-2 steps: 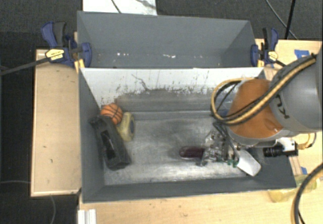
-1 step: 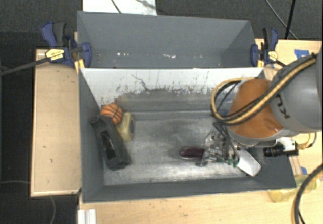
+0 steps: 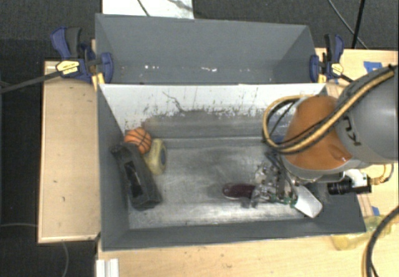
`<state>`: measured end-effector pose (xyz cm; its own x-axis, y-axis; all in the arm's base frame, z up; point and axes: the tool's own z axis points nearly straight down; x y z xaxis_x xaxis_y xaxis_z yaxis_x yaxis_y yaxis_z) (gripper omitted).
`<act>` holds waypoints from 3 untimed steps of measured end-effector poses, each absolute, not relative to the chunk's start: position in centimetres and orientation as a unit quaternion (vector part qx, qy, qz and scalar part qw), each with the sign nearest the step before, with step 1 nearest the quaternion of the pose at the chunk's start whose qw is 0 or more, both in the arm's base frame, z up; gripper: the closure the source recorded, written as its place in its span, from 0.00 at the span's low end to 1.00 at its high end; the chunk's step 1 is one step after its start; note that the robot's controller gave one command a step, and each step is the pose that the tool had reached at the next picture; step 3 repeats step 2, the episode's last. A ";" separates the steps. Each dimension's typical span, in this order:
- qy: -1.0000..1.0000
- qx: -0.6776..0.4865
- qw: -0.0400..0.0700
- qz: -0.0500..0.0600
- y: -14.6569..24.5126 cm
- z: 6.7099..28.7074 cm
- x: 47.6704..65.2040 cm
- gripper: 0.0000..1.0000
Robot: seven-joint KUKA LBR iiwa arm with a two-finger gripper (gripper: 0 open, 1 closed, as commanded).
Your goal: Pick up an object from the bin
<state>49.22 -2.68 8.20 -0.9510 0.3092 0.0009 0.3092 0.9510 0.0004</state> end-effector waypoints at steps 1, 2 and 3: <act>-0.988 -0.156 0.002 0.000 -2.7 10.3 49.2 1.00; -0.988 -0.155 -0.001 0.000 -2.7 11.8 49.4 1.00; -0.988 -0.155 -0.001 0.000 -2.7 11.8 49.4 1.00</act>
Offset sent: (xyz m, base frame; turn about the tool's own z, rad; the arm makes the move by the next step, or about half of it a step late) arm 0.0000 0.0002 0.0141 0.0000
